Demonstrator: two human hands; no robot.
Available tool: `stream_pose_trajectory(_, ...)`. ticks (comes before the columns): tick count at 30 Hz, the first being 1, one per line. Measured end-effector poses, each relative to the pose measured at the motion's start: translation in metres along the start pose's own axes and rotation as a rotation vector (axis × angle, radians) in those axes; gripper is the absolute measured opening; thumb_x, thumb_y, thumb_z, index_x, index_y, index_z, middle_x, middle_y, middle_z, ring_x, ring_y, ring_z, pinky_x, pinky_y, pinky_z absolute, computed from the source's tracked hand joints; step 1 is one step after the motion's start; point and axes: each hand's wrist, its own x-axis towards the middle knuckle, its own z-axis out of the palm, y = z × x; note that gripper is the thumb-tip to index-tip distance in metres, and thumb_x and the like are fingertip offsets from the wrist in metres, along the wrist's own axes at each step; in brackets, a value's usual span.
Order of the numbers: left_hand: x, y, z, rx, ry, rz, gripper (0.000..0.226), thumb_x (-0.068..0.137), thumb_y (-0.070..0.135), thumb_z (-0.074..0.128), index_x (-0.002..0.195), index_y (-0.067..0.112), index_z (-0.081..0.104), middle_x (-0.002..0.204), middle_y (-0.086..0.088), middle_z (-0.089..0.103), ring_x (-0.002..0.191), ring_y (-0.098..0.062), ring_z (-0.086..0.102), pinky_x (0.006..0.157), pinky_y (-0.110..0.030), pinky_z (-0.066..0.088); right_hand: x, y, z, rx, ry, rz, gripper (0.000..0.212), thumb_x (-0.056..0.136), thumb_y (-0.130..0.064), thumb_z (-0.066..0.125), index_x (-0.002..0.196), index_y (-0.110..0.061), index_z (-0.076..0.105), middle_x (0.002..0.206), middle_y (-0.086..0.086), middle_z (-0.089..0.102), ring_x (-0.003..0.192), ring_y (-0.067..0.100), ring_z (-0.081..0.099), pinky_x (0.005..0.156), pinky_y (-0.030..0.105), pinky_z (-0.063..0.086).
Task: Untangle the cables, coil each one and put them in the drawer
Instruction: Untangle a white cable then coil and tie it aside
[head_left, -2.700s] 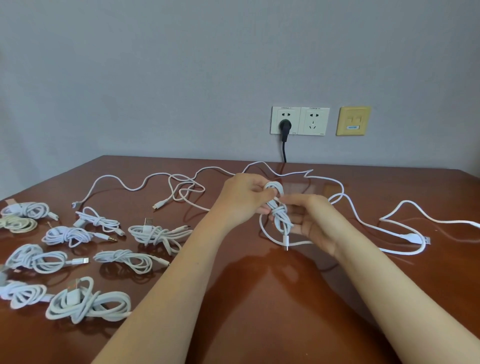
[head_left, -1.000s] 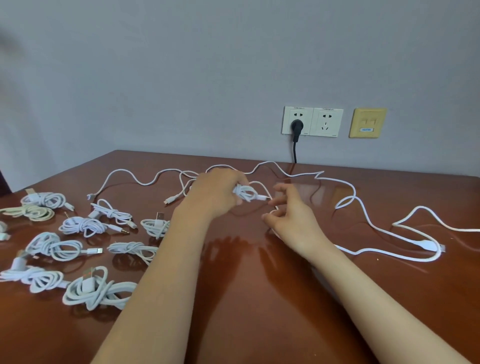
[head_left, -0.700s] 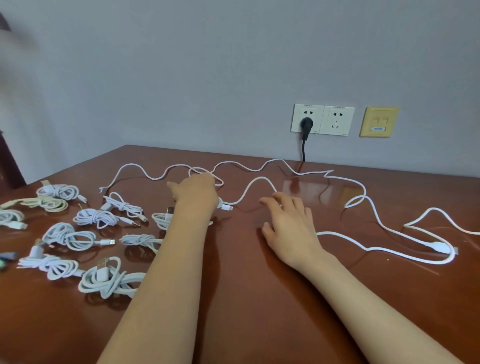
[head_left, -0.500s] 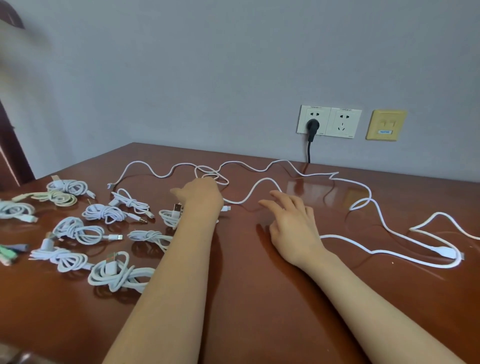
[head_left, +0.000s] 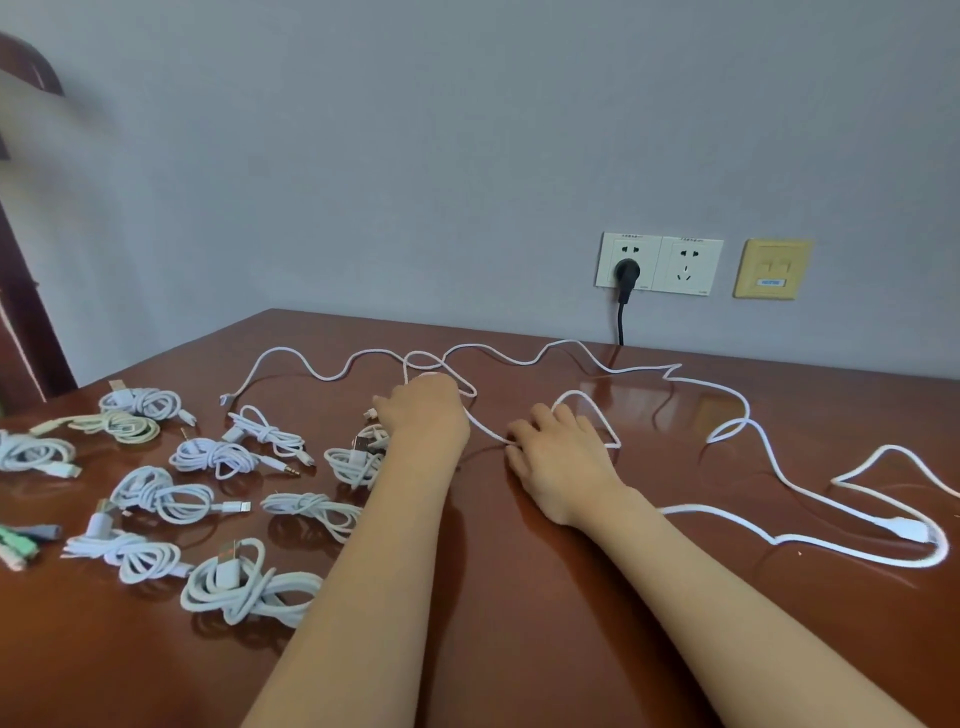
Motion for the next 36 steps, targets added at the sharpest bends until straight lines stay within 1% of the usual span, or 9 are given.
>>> stream_pose_trajectory(3, -0.001, 0.002, 0.002, -0.049, 0.049, 0.057, 0.037, 0.091, 0.005, 0.045, 0.124, 0.017, 0.055, 0.131, -0.012, 0.053, 0.122, -0.032, 0.048, 0.101, -0.038, 0.036, -0.006, 0.002, -0.002, -0.047, 0.002, 0.116, 0.026, 0.093, -0.034, 0.051, 0.105, -0.011, 0.054, 0.108, 0.009, 0.058, 0.106, 0.029, 0.049, 0.083, 0.033, 0.036)
stream_pose_trajectory(5, -0.003, 0.006, 0.004, -0.078, 0.076, 0.103, 0.039, 0.091, 0.004, 0.044, 0.126, 0.019, 0.053, 0.130, -0.011, 0.053, 0.121, -0.031, 0.049, 0.098, -0.037, 0.037, -0.011, 0.003, -0.008, -0.138, 0.077, 0.083, 0.031, 0.056, -0.024, 0.083, 0.074, -0.012, 0.061, 0.072, 0.006, 0.063, 0.073, 0.027, 0.060, 0.062, 0.027, 0.043)
stream_pose_trajectory(6, -0.004, 0.008, 0.004, -0.088, 0.082, 0.126, 0.041, 0.090, 0.003, 0.043, 0.127, 0.019, 0.052, 0.130, -0.010, 0.053, 0.122, -0.030, 0.048, 0.098, -0.036, 0.037, -0.015, 0.006, -0.010, -0.171, 0.108, 0.092, 0.032, 0.045, -0.017, 0.085, 0.066, -0.012, 0.061, 0.064, 0.006, 0.061, 0.065, 0.026, 0.059, 0.058, 0.026, 0.043)
stream_pose_trajectory(11, -0.007, 0.019, 0.010, -0.066, 0.110, 0.219, 0.045, 0.089, 0.005, 0.045, 0.132, 0.016, 0.045, 0.132, -0.013, 0.051, 0.124, -0.031, 0.045, 0.099, -0.037, 0.036, -0.036, 0.034, -0.020, -0.241, -0.068, 0.266, 0.029, 0.088, -0.005, 0.042, 0.115, -0.006, 0.052, 0.122, 0.013, 0.048, 0.117, 0.029, 0.040, 0.094, 0.033, 0.031)
stream_pose_trajectory(17, -0.014, 0.026, 0.018, -0.013, -0.009, 0.273, 0.043, 0.091, 0.011, 0.045, 0.133, 0.012, 0.043, 0.135, -0.013, 0.049, 0.125, -0.032, 0.044, 0.103, -0.036, 0.032, -0.042, 0.042, -0.017, -0.244, 0.071, 0.424, 0.023, 0.030, -0.017, 0.074, 0.049, -0.010, 0.064, 0.060, 0.009, 0.057, 0.060, 0.027, 0.056, 0.056, 0.028, 0.044)
stream_pose_trajectory(19, -0.015, 0.028, 0.021, 0.012, -0.016, 0.299, 0.042, 0.090, 0.010, 0.043, 0.132, 0.010, 0.043, 0.134, -0.013, 0.050, 0.125, -0.033, 0.043, 0.106, -0.037, 0.028, -0.041, 0.041, -0.016, -0.105, 0.119, 0.346, 0.032, 0.057, -0.019, 0.059, 0.083, -0.004, 0.070, 0.079, 0.014, 0.062, 0.076, 0.033, 0.059, 0.067, 0.036, 0.048)
stream_pose_trajectory(22, -0.017, 0.031, 0.027, 0.044, -0.059, 0.323, 0.041, 0.090, 0.006, 0.040, 0.130, 0.007, 0.041, 0.132, -0.014, 0.051, 0.127, -0.032, 0.041, 0.111, -0.040, 0.020, -0.038, 0.034, -0.007, 0.113, 0.116, 0.173, 0.046, 0.098, -0.023, 0.032, 0.144, -0.016, 0.028, 0.127, 0.009, 0.050, 0.115, 0.031, 0.045, 0.092, 0.037, 0.034)
stream_pose_trajectory(29, -0.017, 0.043, 0.032, -0.137, -0.019, 0.418, 0.034, 0.092, 0.002, 0.042, 0.126, 0.006, 0.043, 0.125, -0.016, 0.053, 0.115, -0.035, 0.050, 0.089, -0.036, 0.039, -0.037, 0.040, -0.002, 0.153, 0.172, 0.182, 0.033, 0.098, -0.023, 0.034, 0.126, -0.016, 0.048, 0.121, 0.006, 0.053, 0.113, 0.028, 0.044, 0.090, 0.034, 0.032)
stream_pose_trajectory(36, -0.025, 0.055, 0.028, -0.362, -0.207, 0.506, 0.014, 0.085, 0.005, 0.047, 0.088, 0.004, 0.061, 0.094, -0.014, 0.061, 0.091, -0.030, 0.055, 0.069, -0.028, 0.040, -0.041, 0.036, -0.010, 0.412, 0.282, 0.106, 0.036, 0.085, -0.008, 0.044, 0.119, -0.008, 0.056, 0.117, 0.011, 0.056, 0.108, 0.033, 0.048, 0.088, 0.038, 0.039)
